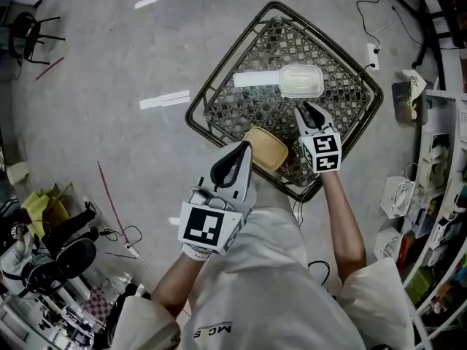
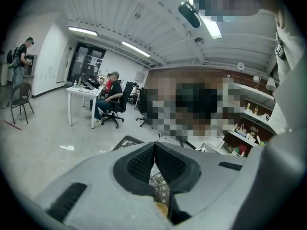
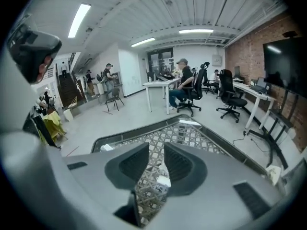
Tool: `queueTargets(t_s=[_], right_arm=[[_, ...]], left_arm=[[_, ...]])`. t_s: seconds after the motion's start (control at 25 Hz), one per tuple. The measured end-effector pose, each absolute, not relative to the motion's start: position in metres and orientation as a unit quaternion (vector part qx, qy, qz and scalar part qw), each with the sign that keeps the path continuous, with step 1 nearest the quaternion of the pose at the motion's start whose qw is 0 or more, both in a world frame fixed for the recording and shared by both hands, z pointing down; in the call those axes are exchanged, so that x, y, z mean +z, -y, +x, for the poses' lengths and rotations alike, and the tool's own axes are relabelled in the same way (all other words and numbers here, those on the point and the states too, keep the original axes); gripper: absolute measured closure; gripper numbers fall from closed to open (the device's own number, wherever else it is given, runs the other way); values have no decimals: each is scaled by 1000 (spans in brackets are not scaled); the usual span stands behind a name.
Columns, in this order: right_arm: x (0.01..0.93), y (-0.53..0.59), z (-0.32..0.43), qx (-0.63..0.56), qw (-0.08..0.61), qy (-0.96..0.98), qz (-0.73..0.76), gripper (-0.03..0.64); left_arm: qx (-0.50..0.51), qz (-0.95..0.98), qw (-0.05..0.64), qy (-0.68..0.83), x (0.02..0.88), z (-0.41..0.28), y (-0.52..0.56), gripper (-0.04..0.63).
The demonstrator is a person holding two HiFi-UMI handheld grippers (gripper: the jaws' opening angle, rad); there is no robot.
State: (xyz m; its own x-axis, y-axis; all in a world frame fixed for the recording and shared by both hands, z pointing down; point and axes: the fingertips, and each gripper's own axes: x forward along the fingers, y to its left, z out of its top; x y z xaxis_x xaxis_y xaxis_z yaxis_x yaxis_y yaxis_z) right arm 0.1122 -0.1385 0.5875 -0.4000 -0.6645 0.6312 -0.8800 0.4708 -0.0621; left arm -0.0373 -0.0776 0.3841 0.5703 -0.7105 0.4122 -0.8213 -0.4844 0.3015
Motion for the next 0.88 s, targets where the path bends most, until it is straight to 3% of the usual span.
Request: queueTargets(t_s=[0.88], right_arm=[[735, 174, 92, 193, 418, 809, 365, 492]], left_arm=[[119, 824, 274, 481, 408, -52, 78, 571]])
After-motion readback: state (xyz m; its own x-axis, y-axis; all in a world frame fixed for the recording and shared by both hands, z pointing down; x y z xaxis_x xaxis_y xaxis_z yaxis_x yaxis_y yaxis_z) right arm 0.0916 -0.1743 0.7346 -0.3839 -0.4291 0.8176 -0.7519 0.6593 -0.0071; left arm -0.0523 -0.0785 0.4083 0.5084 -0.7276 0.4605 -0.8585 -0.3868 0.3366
